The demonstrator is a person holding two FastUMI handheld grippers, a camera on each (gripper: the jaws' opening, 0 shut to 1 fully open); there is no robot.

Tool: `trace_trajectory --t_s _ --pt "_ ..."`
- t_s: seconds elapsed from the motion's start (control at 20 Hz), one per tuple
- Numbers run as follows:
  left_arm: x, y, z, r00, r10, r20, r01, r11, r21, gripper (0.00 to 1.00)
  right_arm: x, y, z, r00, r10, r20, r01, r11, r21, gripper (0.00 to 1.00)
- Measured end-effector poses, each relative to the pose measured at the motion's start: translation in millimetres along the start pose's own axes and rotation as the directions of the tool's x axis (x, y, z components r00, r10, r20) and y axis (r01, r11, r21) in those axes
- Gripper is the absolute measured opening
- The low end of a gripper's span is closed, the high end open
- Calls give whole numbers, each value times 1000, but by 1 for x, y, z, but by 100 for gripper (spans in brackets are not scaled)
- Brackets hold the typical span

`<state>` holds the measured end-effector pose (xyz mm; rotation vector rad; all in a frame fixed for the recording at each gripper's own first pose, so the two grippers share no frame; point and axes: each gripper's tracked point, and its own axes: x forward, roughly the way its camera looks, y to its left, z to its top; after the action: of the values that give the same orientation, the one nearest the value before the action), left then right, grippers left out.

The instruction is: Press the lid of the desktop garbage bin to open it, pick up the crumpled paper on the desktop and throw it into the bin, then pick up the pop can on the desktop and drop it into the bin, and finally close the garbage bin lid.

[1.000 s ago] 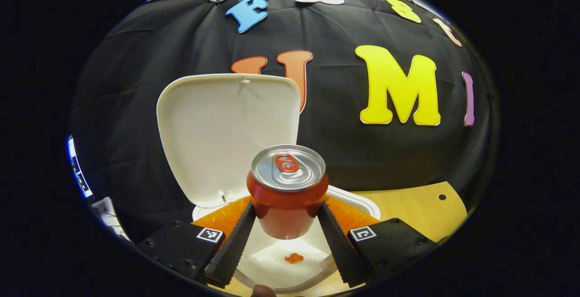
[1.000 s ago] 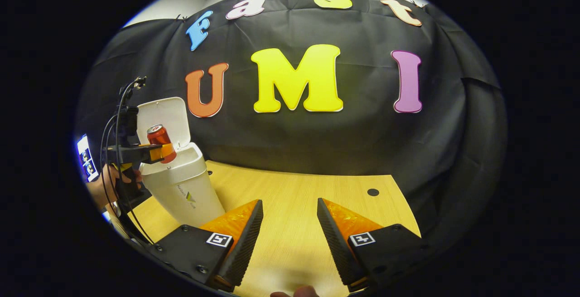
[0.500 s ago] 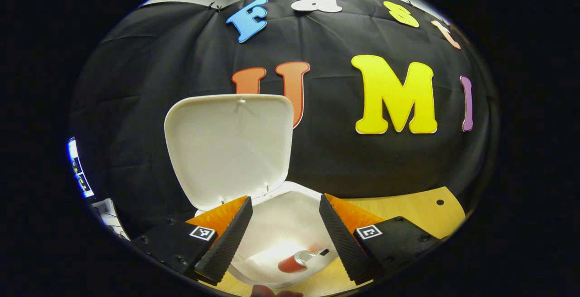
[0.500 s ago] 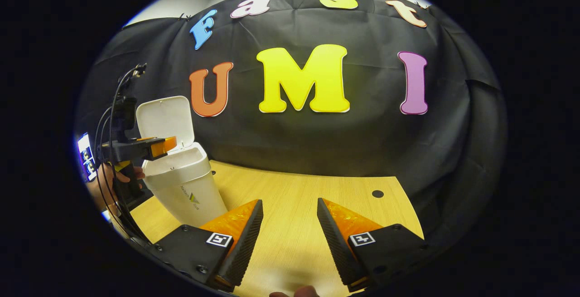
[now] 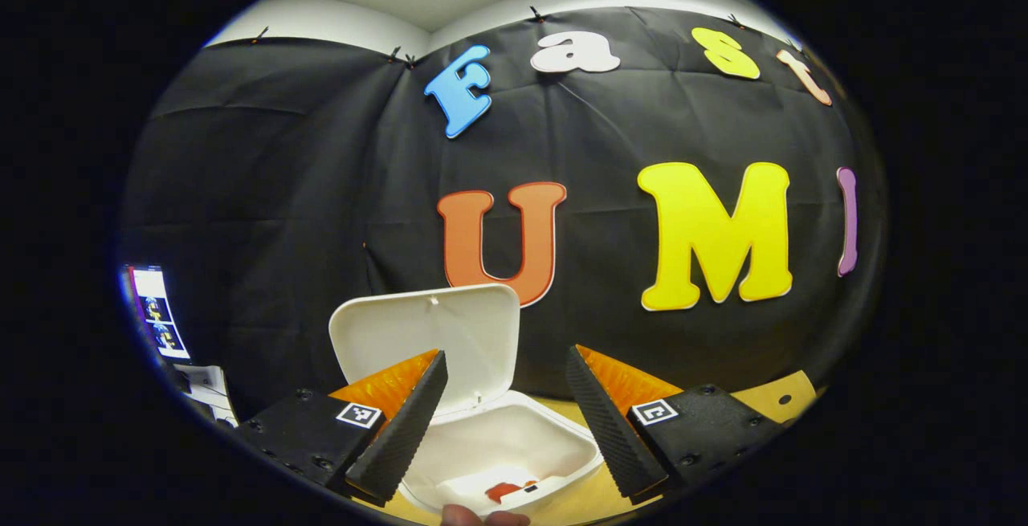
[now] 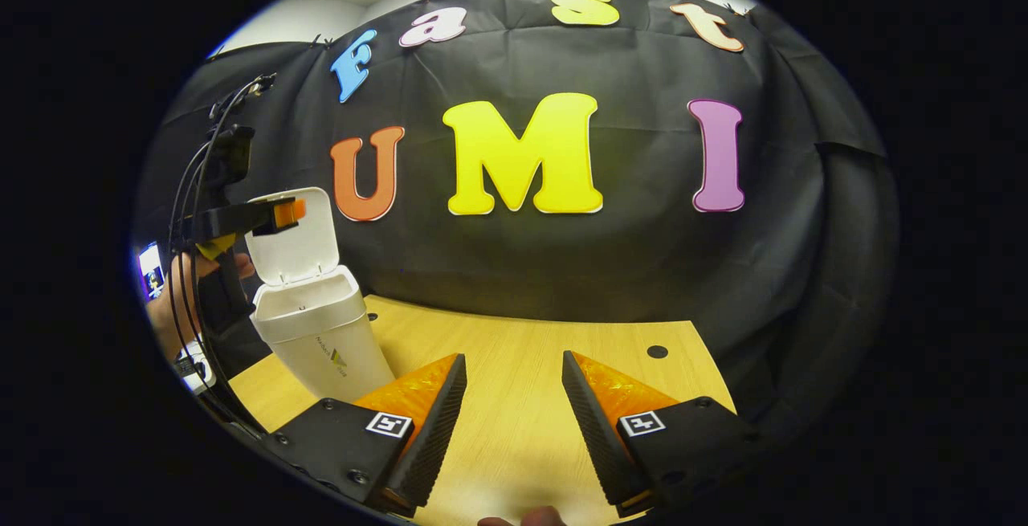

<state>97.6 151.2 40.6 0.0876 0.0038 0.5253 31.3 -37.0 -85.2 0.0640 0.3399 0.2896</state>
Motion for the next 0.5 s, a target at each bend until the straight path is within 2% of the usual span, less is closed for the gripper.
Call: trace_trajectory --t_s 0.15,0.35,0.5 --pt "7 5 23 998 61 31 -61 998 5 96 0 -12 7 1000 0 11 0 1000 6 78" --pt "21 20 39 986 157 49 -160 985 67 96 5 -16 14 1000 23 5 -23 1000 17 78" --pt "28 25 41 978 205 41 -207 978 34 96 10 -13 27 999 50 11 -50 998 -24 78"
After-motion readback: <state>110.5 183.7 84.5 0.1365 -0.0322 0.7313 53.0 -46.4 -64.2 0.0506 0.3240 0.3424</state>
